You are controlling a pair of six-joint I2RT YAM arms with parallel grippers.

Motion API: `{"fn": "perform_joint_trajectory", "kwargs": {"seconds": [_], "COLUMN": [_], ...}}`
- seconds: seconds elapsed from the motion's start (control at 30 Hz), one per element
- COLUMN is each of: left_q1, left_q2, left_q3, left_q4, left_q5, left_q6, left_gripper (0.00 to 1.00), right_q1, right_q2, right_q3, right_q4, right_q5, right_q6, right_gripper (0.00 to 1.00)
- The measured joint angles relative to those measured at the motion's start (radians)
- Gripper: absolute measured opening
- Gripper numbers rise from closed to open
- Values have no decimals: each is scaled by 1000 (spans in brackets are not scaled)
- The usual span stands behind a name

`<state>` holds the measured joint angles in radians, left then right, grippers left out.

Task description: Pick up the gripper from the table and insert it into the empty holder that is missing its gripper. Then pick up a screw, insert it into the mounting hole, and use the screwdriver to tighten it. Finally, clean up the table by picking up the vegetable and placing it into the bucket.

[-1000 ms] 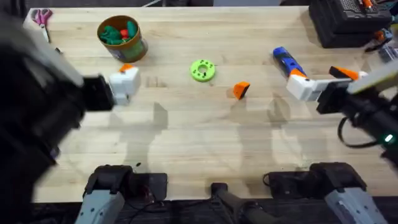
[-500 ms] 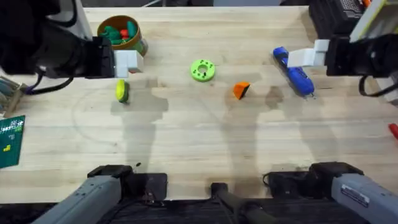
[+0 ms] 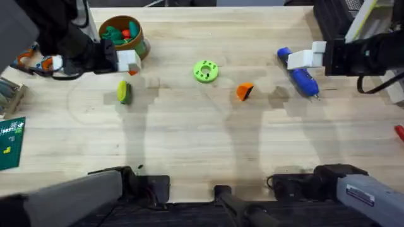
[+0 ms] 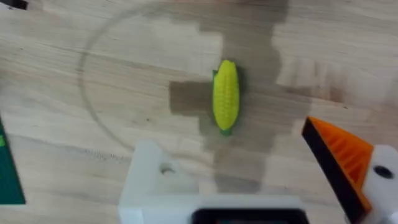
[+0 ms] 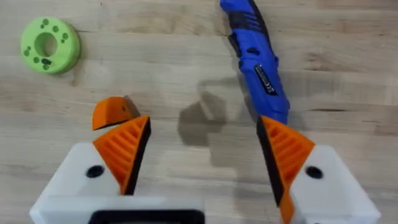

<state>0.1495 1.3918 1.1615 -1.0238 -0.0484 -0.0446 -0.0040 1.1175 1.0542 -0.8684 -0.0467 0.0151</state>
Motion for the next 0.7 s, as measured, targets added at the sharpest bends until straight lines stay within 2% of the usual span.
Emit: {"fn": "perform_joint_trajectory", "kwargs": {"seconds": [0.17, 0.43, 0.63, 0.7], "left_q1": [50, 77, 83, 86], "left_q2": [80, 229, 307, 311], "left_q3": [-94, -137, -133, -132], "left_q4": [113, 278, 295, 294], "left_q5": [29, 65, 100, 111], "left_q6": [51, 90, 90, 89], "left_gripper": [993, 987, 991, 918], "right_q1": [0, 0, 0, 0], "right_q2": [0, 0, 0, 0], "right_q3": [0, 0, 0, 0], "right_q4": [0, 0, 0, 0], "right_q5": [0, 0, 0, 0], "right_q6": [0, 0, 0, 0], "right_gripper": [993, 994, 994, 994]}}
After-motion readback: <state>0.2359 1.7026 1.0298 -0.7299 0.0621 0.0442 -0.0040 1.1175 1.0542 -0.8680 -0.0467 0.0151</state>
